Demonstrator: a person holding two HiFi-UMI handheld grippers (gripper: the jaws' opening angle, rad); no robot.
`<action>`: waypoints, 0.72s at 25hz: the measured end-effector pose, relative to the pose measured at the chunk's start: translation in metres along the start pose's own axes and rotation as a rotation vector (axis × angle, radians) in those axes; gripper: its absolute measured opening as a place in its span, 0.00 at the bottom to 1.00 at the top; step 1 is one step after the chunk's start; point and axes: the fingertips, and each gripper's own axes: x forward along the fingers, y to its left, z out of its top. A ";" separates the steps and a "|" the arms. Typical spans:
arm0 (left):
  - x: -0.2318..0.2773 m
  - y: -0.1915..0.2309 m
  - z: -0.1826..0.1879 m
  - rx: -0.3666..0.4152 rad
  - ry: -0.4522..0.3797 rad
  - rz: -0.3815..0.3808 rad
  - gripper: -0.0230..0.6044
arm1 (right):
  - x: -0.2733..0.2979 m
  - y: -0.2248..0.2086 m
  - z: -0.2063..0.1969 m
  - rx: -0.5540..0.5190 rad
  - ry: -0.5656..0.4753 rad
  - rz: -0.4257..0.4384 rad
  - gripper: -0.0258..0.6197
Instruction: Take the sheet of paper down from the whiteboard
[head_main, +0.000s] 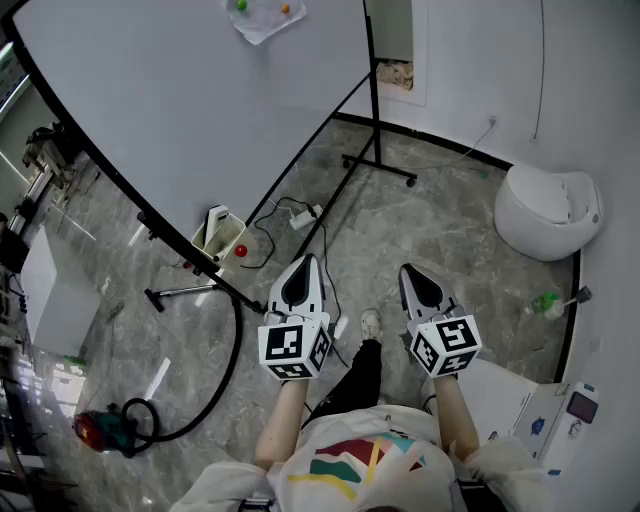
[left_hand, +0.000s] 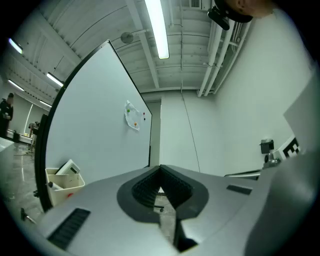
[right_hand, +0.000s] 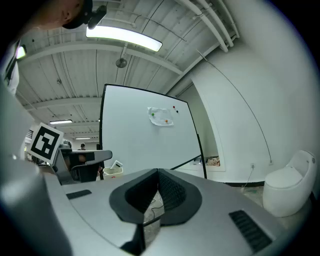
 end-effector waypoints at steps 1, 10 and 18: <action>0.017 0.007 -0.003 0.000 -0.009 -0.001 0.11 | 0.016 -0.007 -0.001 -0.005 -0.005 0.003 0.06; 0.240 0.107 0.019 0.008 -0.124 0.049 0.11 | 0.236 -0.106 0.065 -0.138 -0.082 0.068 0.06; 0.411 0.201 0.099 0.015 -0.238 0.124 0.11 | 0.457 -0.136 0.155 -0.203 -0.143 0.252 0.06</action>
